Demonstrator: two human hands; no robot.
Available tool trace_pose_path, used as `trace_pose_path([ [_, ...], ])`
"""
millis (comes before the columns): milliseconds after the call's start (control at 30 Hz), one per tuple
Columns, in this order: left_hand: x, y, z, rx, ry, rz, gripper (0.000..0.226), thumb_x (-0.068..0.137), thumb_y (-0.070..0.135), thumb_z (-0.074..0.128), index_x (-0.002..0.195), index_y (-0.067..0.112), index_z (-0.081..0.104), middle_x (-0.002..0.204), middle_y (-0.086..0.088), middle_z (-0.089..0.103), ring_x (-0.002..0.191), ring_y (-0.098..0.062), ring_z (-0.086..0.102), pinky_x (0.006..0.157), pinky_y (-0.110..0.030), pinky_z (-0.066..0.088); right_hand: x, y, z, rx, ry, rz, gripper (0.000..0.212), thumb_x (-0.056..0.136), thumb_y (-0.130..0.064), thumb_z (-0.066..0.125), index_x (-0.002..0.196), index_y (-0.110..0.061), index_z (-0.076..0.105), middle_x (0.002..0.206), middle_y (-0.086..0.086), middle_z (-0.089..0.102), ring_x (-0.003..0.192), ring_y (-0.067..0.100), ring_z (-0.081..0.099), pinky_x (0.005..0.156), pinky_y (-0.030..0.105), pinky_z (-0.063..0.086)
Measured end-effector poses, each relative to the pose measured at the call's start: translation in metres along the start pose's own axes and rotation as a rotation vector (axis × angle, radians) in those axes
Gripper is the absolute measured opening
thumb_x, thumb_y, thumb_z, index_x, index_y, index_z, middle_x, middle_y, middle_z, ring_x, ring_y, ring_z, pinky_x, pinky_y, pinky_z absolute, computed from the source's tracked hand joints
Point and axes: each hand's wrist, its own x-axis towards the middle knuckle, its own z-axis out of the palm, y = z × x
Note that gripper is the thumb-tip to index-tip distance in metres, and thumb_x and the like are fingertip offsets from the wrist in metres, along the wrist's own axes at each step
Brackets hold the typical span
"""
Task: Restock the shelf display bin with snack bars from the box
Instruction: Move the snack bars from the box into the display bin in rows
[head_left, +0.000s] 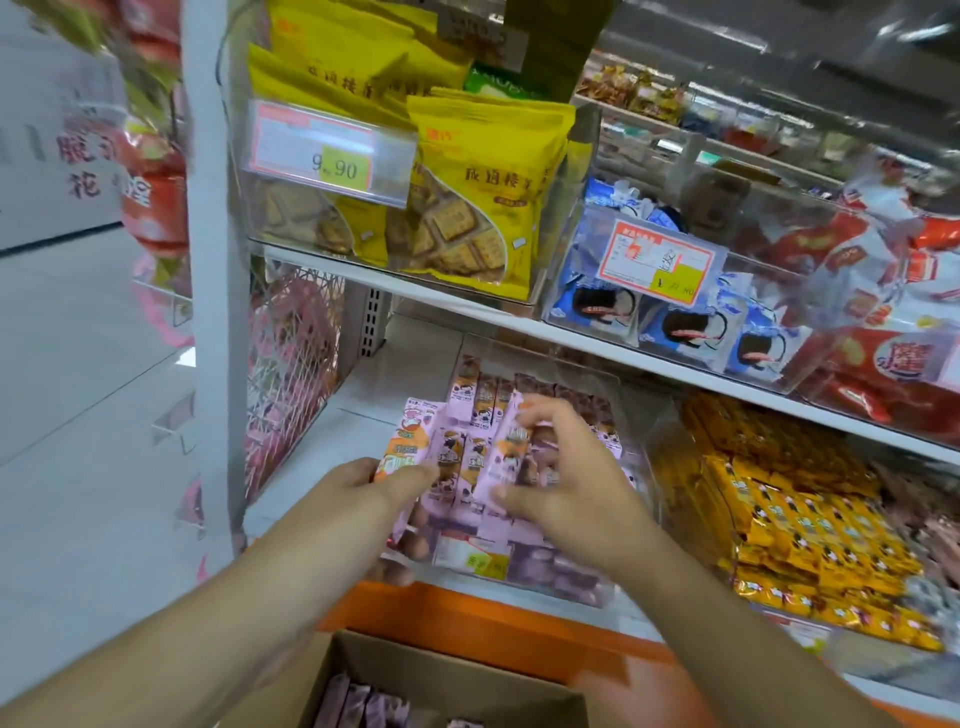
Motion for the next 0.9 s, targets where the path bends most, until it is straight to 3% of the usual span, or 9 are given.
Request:
trace_pose_path([
  [67, 0.006, 0.003, -0.004, -0.034, 0.023, -0.023, 0.024, 0.095, 0.03, 0.07, 0.1, 0.007, 0.067, 0.072, -0.011, 0.064, 0.057, -0.025, 0.061, 0.055, -0.036, 0.052, 0.038, 0.002, 0.001, -0.083, 0.002, 0.012, 0.056, 0.085, -0.022, 0.087, 0.123, -0.034, 0.047, 0.131, -0.01, 0.053, 0.109, 0.009, 0.057, 0.077, 0.02, 0.048],
  [200, 0.027, 0.004, -0.005, -0.055, 0.012, -0.095, 0.017, 0.098, 0.024, 0.064, 0.097, 0.007, 0.063, 0.061, -0.01, 0.06, 0.044, -0.023, 0.055, 0.044, -0.028, 0.045, 0.097, 0.009, 0.005, -0.278, -0.074, 0.075, 0.046, 0.091, -0.023, 0.079, 0.126, -0.025, 0.049, 0.108, 0.003, 0.067, 0.083, 0.014, 0.064, 0.07, 0.033, 0.051],
  [333, 0.046, 0.002, -0.002, -0.047, -0.006, -0.222, 0.014, 0.1, 0.018, 0.057, 0.094, 0.007, 0.062, 0.05, -0.009, 0.061, 0.034, -0.02, 0.054, 0.033, -0.024, 0.043, 0.123, 0.021, 0.009, -0.37, -0.117, 0.077, 0.045, 0.097, -0.03, 0.071, 0.133, -0.029, 0.045, 0.094, 0.002, 0.067, 0.071, 0.014, 0.063, 0.057, 0.028, 0.047],
  [400, 0.05, 0.003, -0.001, -0.011, 0.004, -0.227, 0.013, 0.1, 0.014, 0.055, 0.091, 0.006, 0.061, 0.05, -0.009, 0.063, 0.035, -0.021, 0.055, 0.034, -0.025, 0.044, 0.125, 0.025, 0.01, -0.38, -0.11, 0.062, 0.049, 0.099, -0.032, 0.068, 0.142, -0.032, 0.044, 0.115, 0.003, 0.066, 0.087, 0.014, 0.064, 0.069, 0.026, 0.048],
  [500, 0.046, 0.005, 0.002, 0.039, -0.026, -0.225, 0.008, 0.101, 0.005, 0.051, 0.099, 0.001, 0.058, 0.082, -0.024, 0.066, 0.05, -0.032, 0.057, 0.044, -0.035, 0.046, 0.117, 0.027, 0.01, -0.47, -0.087, 0.022, 0.058, 0.103, -0.038, 0.063, 0.156, -0.035, 0.04, 0.159, 0.002, 0.046, 0.135, 0.021, 0.052, 0.106, 0.028, 0.042],
  [567, 0.042, 0.003, 0.003, 0.012, -0.034, -0.19, 0.013, 0.098, -0.003, 0.054, 0.108, -0.001, 0.061, 0.098, -0.03, 0.065, 0.056, -0.036, 0.056, 0.051, -0.039, 0.046, 0.099, 0.019, 0.009, -0.442, -0.063, 0.012, 0.061, 0.104, -0.035, 0.061, 0.16, -0.035, 0.035, 0.167, -0.002, 0.035, 0.15, 0.022, 0.038, 0.12, 0.033, 0.033],
  [733, 0.009, 0.002, 0.007, -0.022, -0.119, 0.021, 0.007, 0.081, 0.008, 0.071, 0.08, 0.011, 0.077, 0.069, -0.012, 0.067, 0.058, -0.028, 0.059, 0.057, -0.036, 0.05, 0.009, -0.016, -0.012, -0.176, 0.045, -0.176, 0.073, 0.097, 0.003, 0.06, 0.152, -0.042, 0.044, 0.162, -0.022, 0.034, 0.151, -0.001, 0.029, 0.125, 0.032, 0.03],
  [833, -0.006, 0.007, 0.008, 0.063, -0.184, 0.056, 0.023, 0.071, 0.021, 0.074, 0.092, 0.015, 0.081, 0.071, -0.015, 0.067, 0.061, -0.023, 0.055, 0.058, -0.032, 0.044, -0.039, -0.024, -0.023, -0.206, -0.043, -0.289, 0.07, 0.094, -0.002, 0.07, 0.145, -0.046, 0.051, 0.161, -0.032, 0.031, 0.15, -0.01, 0.024, 0.121, 0.016, 0.025],
  [900, -0.016, 0.01, 0.01, 0.117, -0.194, 0.064, 0.033, 0.061, 0.028, 0.072, 0.09, 0.015, 0.083, 0.064, -0.01, 0.064, 0.057, -0.018, 0.053, 0.058, -0.032, 0.043, -0.058, -0.017, -0.021, -0.305, -0.012, -0.299, 0.055, 0.093, -0.013, 0.077, 0.135, -0.044, 0.061, 0.145, -0.035, 0.048, 0.137, -0.015, 0.039, 0.114, 0.01, 0.032],
])
